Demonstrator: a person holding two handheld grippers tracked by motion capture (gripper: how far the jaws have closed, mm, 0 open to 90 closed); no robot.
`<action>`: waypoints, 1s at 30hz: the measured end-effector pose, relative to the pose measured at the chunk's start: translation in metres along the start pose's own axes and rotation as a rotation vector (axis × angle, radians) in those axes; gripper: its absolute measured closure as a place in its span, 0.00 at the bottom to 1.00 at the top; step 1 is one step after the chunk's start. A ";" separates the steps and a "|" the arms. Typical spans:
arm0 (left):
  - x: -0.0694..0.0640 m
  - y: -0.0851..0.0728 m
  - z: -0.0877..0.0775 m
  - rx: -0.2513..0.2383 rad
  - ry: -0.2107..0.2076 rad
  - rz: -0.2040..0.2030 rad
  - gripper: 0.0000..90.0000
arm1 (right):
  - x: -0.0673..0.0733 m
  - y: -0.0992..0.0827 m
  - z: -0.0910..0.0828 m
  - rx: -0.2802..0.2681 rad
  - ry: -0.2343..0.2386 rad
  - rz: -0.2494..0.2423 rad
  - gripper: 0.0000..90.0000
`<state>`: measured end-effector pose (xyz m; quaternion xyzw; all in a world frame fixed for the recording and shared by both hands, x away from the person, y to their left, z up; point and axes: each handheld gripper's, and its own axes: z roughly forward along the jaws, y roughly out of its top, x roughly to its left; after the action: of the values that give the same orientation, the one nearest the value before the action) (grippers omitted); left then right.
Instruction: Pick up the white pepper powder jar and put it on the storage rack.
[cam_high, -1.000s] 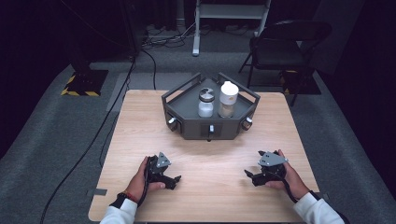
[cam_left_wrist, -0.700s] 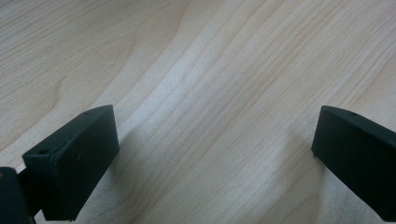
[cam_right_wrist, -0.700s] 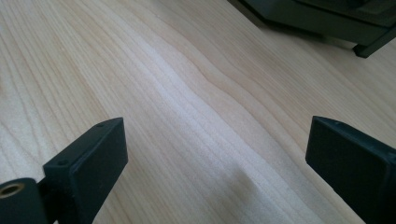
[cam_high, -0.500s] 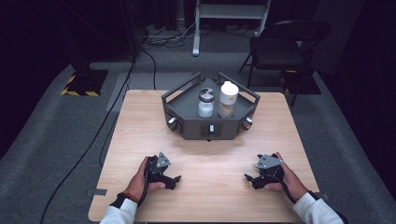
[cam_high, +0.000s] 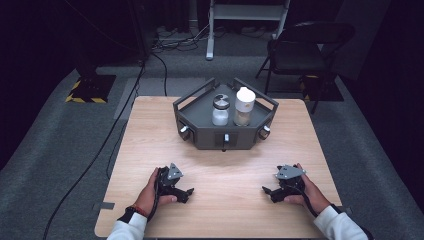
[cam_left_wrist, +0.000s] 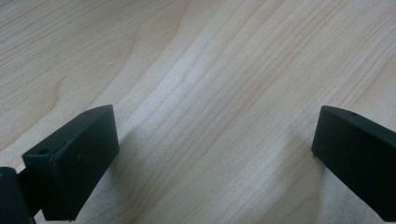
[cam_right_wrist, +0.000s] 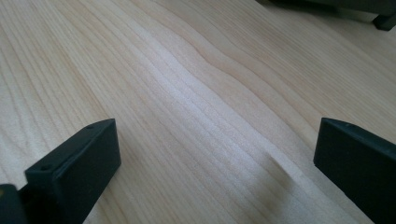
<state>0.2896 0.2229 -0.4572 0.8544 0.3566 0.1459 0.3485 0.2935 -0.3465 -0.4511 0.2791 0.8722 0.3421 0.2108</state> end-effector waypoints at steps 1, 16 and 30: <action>0.000 0.000 0.000 0.000 0.000 0.000 0.00 | -0.002 -0.004 0.000 -0.011 0.008 0.019 0.00; 0.001 0.000 0.000 0.001 -0.002 0.000 0.00 | -0.014 -0.007 0.000 0.001 0.032 0.084 0.00; 0.001 0.000 0.000 0.001 -0.003 0.000 0.00 | -0.023 -0.005 0.001 0.025 0.065 0.145 0.00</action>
<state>0.2904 0.2232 -0.4571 0.8549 0.3562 0.1443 0.3485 0.3100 -0.3635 -0.4516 0.3329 0.8603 0.3543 0.1534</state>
